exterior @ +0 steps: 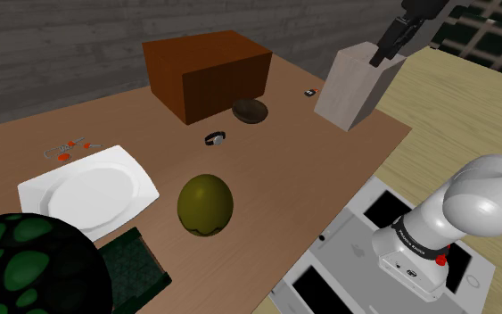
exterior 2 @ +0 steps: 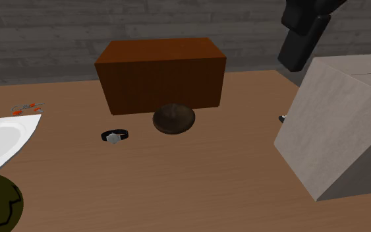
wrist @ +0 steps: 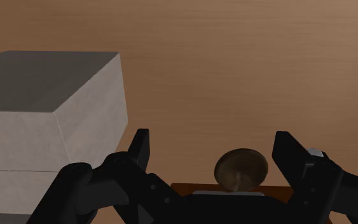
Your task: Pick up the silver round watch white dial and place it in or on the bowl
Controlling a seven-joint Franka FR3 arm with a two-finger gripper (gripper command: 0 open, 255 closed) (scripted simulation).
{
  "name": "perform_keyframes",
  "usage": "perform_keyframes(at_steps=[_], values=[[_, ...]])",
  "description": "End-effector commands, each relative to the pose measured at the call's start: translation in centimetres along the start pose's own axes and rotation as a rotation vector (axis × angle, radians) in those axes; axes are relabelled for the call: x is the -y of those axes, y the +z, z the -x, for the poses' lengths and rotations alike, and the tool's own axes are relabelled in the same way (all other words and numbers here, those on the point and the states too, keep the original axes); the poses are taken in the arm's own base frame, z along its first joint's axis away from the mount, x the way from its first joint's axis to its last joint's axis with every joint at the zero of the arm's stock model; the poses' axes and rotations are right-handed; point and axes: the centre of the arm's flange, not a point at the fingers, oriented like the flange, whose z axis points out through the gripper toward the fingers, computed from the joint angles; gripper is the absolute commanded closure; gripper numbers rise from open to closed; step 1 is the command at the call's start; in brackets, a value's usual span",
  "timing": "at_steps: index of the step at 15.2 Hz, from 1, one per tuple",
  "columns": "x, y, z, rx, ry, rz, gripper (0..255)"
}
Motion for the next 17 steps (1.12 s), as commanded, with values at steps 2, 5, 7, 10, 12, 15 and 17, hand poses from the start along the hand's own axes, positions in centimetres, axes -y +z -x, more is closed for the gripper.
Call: perform_keyframes(at_steps=[2,5,7,10,12,15,17], values=[[0.6,0.8,-0.9,0.007,0.002,-0.006,0],[2.3,3.3,-3.5,0.029,0.008,-0.026,0],[3.5,5.0,-5.3,0.043,0.013,-0.039,0],[5.3,7.5,-7.9,0.065,0.019,-0.058,0],[6.5,9.2,-9.6,0.08,0.023,-0.071,0],[8.4,11.7,-12.1,0.101,0.029,-0.091,0],[9.7,13.4,-13.7,0.116,0.034,-0.104,0]])
